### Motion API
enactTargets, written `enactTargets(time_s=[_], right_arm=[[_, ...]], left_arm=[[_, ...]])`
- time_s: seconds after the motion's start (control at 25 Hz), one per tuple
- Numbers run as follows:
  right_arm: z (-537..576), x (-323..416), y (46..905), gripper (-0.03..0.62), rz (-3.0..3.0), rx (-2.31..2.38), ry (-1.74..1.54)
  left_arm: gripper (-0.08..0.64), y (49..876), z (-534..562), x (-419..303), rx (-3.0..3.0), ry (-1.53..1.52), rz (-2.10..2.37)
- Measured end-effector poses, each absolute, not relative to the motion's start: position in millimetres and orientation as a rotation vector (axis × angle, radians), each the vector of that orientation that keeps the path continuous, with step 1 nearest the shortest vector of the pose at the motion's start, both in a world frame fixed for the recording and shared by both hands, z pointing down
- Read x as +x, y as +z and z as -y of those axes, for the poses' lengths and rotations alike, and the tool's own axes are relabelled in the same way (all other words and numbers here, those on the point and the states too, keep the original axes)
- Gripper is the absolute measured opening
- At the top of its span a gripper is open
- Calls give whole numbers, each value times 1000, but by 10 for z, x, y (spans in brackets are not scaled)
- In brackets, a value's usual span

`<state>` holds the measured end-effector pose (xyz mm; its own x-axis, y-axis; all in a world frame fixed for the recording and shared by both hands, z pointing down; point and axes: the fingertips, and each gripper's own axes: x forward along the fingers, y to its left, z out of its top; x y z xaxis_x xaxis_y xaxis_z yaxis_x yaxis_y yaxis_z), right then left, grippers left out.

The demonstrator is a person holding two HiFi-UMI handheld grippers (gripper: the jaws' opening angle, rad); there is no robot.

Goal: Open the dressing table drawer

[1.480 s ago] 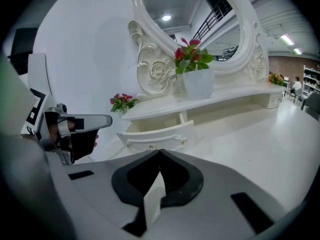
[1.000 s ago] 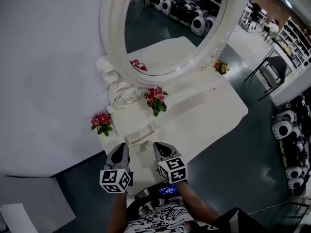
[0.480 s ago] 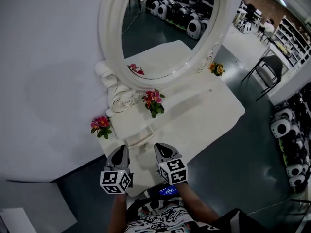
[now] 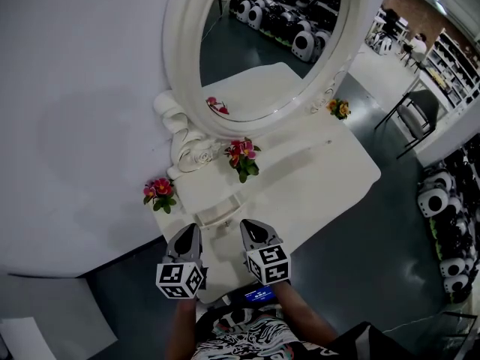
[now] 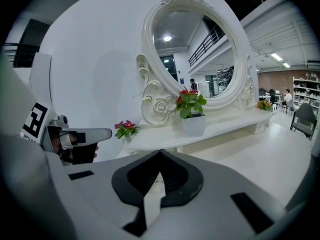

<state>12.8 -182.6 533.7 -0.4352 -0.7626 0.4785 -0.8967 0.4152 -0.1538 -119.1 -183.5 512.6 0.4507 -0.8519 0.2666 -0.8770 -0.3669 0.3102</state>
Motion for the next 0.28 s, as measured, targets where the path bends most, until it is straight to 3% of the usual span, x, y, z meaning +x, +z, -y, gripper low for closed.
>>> enactTargets(time_s=[0.28], right_arm=[[1838, 108, 5354, 0, 2337, 1433, 562]], left_arm=[[2, 5131, 1862, -1194, 2305, 86, 1449]])
